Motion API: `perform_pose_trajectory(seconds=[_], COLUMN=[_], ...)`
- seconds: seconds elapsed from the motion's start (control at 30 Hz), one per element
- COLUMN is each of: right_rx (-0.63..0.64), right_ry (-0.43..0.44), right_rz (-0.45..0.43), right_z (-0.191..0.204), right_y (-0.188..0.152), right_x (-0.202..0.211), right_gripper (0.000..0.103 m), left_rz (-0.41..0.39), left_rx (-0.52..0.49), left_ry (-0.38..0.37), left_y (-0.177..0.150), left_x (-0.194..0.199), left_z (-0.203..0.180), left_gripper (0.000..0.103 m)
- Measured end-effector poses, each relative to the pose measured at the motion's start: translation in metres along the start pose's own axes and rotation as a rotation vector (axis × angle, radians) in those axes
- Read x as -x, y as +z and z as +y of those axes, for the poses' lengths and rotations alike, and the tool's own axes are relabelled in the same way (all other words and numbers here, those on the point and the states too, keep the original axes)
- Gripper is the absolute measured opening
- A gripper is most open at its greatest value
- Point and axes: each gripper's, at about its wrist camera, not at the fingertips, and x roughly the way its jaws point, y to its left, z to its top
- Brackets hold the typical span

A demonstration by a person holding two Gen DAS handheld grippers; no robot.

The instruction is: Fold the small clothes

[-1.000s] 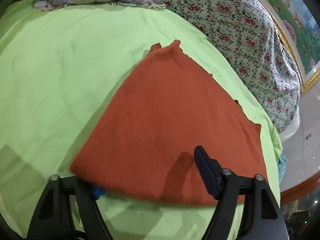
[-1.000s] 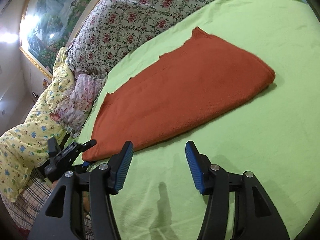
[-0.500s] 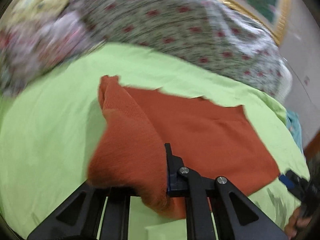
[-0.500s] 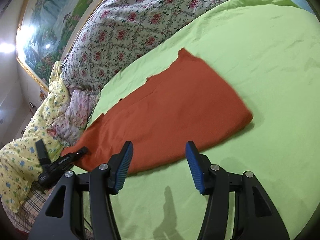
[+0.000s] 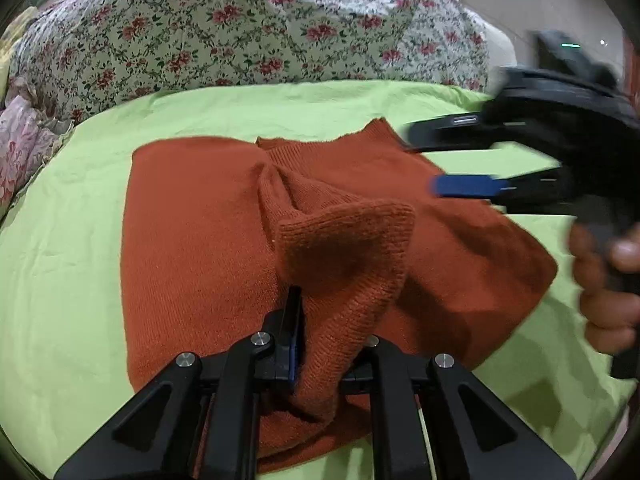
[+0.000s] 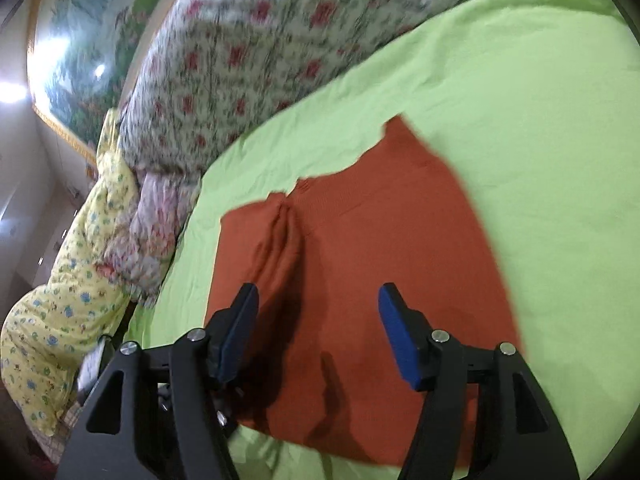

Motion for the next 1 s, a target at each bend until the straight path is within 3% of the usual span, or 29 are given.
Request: perform_pose_trajectory(seconds=[0.23,0.37,0.4,0.47,0.53,0.63,0.73,0.87,1.0], right_rx=[0.021,0.088,0.113,0.178,0.198,0.230,0.258,0.223,0.181], right_ry=[0.101,0.146,0.142,0.082,0.088,0.131,0.085,-0.013,-0.066], right_rz=[0.232,0.298,0.301,0.330,0.312,0.214,0.141,0.144,0.159], right_z=[0.022,0.046,0.051,0.062,0.063,0.061,0.047,0.007,-0.032], right_y=[0.027,0.034,0.035,0.036,0.043,0.060,0.077,0.087,0.081], right_x=[-0.102,-0.138,-0.142,-0.149,-0.136,-0.088,-0.045,-0.027,-0.030], right_gripper=[0.067,0.064,0.043,0.015,0.014,0.013,0.013,0.013,0.013], left_rz=[-0.006,-0.014,-0.017,-0.027,-0.060,-0.097,-0.091,-0.023,0.020], left_rx=[-0.007,-0.035,-0.040,-0.050,-0.062,-0.086,-0.089,-0.079,-0.089], left_ry=[-0.017,0.001,0.006,-0.007,-0.041,-0.105,-0.145,-0.192,-0.186], left_y=[0.004,0.003,0.003,0.009,0.019,0.041,0.052,0.050,0.042], left_x=[0.004,0.006,0.008,0.014,0.024,0.030,0.018,-0.013,-0.036], left_z=[0.007,0.003,0.002,-0.001,-0.008,-0.035,-0.063,-0.088,-0.105], left_gripper=[0.011,0.011,0.011,0.011,0.011,0.011,0.011,0.011,0.011])
